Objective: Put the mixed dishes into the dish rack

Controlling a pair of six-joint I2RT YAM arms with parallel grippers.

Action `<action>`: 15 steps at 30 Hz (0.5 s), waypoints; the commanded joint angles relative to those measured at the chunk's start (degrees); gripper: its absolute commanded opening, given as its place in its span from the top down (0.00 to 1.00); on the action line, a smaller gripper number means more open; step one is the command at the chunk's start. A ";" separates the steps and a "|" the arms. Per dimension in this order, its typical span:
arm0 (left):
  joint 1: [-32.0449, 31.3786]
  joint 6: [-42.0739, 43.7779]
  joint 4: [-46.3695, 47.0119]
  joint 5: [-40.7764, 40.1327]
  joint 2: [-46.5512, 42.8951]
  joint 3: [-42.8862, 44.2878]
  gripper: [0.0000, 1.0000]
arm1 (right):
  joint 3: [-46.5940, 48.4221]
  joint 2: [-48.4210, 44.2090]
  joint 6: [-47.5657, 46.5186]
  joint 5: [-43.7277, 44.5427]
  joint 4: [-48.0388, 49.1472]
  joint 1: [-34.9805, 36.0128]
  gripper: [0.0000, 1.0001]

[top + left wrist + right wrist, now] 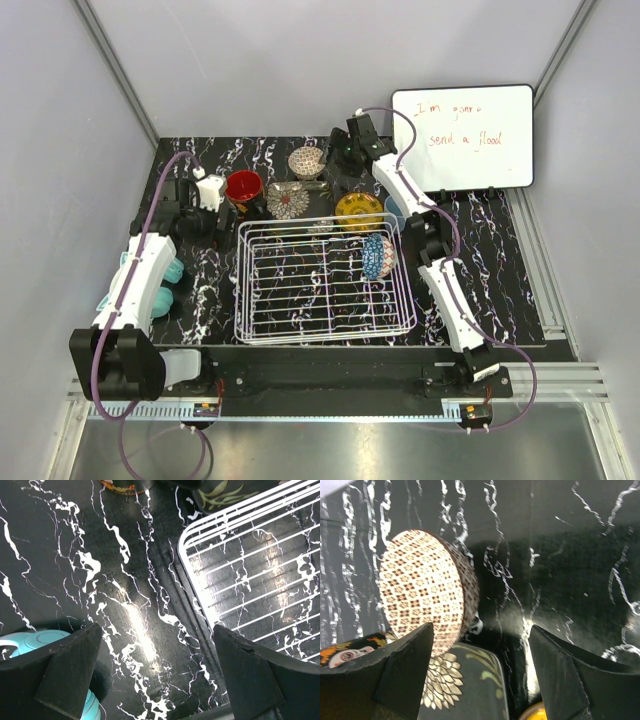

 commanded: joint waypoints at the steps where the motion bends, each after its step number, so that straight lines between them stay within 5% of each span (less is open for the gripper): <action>1: -0.18 1.10 -1.03 -1.91 -0.19 3.64 0.03 | 2.16 1.99 1.69 -2.58 5.55 -0.17 0.17; 11: -0.10 0.22 -2.08 -1.83 1.22 6.19 0.03 | 3.39 4.54 -0.06 -0.82 6.88 -0.18 0.32; 15: -0.10 0.30 -2.52 -2.00 1.48 6.46 0.03 | 4.45 5.42 0.20 -0.12 7.06 -0.35 0.54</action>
